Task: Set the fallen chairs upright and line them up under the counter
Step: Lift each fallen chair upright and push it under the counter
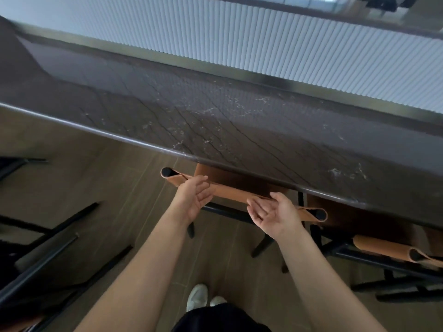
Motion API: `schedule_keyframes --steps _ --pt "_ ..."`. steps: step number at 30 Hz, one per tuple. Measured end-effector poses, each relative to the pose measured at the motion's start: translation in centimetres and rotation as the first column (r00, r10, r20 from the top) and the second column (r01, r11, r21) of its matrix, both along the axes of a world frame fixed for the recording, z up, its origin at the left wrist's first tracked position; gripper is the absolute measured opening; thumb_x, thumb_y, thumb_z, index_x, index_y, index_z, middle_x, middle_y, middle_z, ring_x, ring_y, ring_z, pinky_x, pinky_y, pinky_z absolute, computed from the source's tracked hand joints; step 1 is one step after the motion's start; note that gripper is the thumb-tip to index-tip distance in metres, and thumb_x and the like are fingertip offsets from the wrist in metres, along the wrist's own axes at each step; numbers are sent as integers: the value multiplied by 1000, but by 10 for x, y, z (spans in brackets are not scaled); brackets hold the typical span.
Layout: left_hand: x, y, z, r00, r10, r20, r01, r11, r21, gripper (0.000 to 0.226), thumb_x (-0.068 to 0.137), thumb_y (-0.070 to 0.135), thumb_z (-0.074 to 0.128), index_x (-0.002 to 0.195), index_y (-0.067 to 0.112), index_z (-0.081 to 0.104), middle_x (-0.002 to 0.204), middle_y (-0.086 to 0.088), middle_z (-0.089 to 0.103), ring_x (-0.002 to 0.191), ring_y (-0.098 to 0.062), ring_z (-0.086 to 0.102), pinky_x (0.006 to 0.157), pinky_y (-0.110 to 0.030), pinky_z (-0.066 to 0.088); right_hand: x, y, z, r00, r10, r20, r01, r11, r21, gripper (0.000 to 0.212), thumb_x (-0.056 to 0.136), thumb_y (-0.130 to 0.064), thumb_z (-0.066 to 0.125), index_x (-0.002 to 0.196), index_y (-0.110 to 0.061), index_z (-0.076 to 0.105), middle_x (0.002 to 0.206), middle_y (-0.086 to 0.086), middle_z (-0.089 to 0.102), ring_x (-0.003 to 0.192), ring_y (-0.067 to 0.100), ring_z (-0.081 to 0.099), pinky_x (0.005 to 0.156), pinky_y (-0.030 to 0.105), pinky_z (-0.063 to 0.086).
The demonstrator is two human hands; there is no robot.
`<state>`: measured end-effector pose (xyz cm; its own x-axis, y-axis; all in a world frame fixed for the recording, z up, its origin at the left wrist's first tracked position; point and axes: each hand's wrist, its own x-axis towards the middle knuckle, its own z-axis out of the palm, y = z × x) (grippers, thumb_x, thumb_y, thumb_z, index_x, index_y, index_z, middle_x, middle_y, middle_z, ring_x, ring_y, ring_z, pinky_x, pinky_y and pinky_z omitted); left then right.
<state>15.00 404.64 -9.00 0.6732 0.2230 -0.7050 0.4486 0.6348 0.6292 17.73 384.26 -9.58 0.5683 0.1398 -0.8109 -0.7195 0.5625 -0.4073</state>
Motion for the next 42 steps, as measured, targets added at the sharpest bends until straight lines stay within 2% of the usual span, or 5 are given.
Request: schedule_keyframes --steps 4,7,18,24,42 --pt "-31 -2 28 989 91 119 -97 994 49 28 93 12 54 119 3 57 122 -16 64 107 -26 63 96 -37 49 -10 6 16 977 199 72 -203 978 56 34 100 -28 48 116 -1 61 106 19 73 93 33 73 79 47 53" --pt "-58 3 48 955 205 215 -213 977 16 32 95 12 50 125 2 55 121 -16 65 110 -28 64 99 -39 48 -13 16 26 923 357 143 -366 930 39 36 100 -33 46 117 -9 65 110 14 73 98 30 72 84 49 51" --pt "-211 44 68 806 474 354 -543 830 126 24 94 9 48 113 9 62 112 -11 71 107 -27 67 98 -39 48 -82 100 50 556 736 386 -746 647 -159 31 101 -31 43 122 -23 65 116 -2 72 116 18 62 91 43 49" --pt "-312 69 70 718 588 372 -677 714 178 27 94 9 47 117 9 62 113 -9 71 105 -24 68 96 -38 49 -151 160 63 381 805 455 -838 509 -198 29 99 -34 48 121 -26 65 115 -4 73 111 16 67 92 40 52" --pt "-649 132 85 429 820 379 -903 376 208 32 97 11 46 127 15 54 115 -9 70 106 -25 67 100 -41 47 -444 302 64 247 861 445 -948 310 -73 28 100 -22 46 119 -12 65 113 6 73 106 21 69 92 39 53"
